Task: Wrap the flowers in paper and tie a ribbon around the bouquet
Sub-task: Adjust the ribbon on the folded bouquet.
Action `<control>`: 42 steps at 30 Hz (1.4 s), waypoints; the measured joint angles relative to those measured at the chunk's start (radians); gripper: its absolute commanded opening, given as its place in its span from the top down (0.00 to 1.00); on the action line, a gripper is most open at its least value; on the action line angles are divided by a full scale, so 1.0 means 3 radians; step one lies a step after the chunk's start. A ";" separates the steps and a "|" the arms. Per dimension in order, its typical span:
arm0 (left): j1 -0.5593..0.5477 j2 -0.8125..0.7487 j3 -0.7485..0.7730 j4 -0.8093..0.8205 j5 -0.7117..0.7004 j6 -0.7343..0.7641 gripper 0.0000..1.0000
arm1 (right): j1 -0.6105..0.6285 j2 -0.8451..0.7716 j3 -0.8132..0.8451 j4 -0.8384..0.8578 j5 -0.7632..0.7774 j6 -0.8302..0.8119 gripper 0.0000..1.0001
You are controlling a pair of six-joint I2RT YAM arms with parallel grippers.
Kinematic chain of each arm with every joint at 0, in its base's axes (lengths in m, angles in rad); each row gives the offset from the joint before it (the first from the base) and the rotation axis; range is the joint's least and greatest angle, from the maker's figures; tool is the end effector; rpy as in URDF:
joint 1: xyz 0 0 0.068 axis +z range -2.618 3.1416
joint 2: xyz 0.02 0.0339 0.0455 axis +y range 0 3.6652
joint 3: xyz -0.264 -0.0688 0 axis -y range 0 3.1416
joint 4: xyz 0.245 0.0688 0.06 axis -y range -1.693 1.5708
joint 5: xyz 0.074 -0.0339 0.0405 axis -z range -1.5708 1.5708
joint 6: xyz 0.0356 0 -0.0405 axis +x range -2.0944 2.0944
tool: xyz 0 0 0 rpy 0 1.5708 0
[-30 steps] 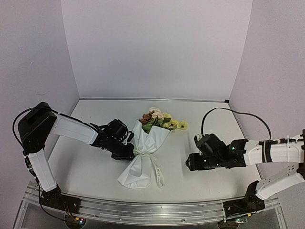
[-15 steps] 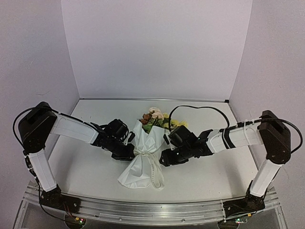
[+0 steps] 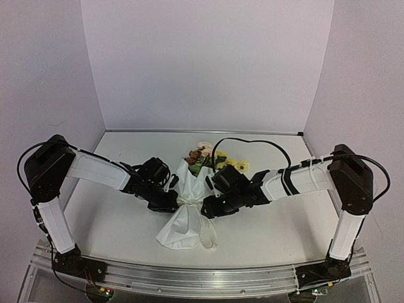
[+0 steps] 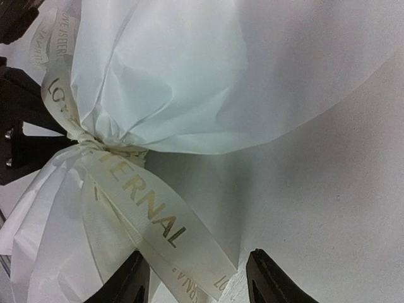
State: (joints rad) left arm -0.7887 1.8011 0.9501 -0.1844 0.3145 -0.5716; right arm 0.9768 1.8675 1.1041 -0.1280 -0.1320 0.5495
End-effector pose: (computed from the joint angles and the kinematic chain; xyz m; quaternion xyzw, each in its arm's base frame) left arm 0.2332 -0.2503 0.1331 0.1444 0.9424 -0.2817 0.1081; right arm 0.2112 0.3211 0.1549 -0.2210 0.9148 0.2747 0.1973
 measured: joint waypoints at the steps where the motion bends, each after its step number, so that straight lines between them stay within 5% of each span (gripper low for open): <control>1: 0.0000 0.0000 0.0000 0.0000 0.0000 0.0000 1.00 | 0.0000 0.0008 0.0007 0.0001 0.0023 0.0000 0.51; 12: 0.0003 0.0000 0.0000 -0.0002 0.0002 0.0006 1.00 | 0.0000 0.0011 0.0014 -0.0005 0.0145 0.0003 0.64; 31: 0.0008 0.0000 0.0000 -0.0008 0.0027 0.0046 1.00 | -0.0019 0.0001 0.0073 0.0001 0.0338 0.0021 0.56; 42: 0.0012 0.0000 0.0000 -0.0025 0.0079 0.0070 1.00 | -0.0023 -0.0572 -0.0478 0.0008 0.0488 0.0077 0.56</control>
State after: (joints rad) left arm -0.7852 1.8011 0.9501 -0.1921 0.3382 -0.5506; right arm 0.9699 1.6959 0.9607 -0.1257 0.0144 0.5725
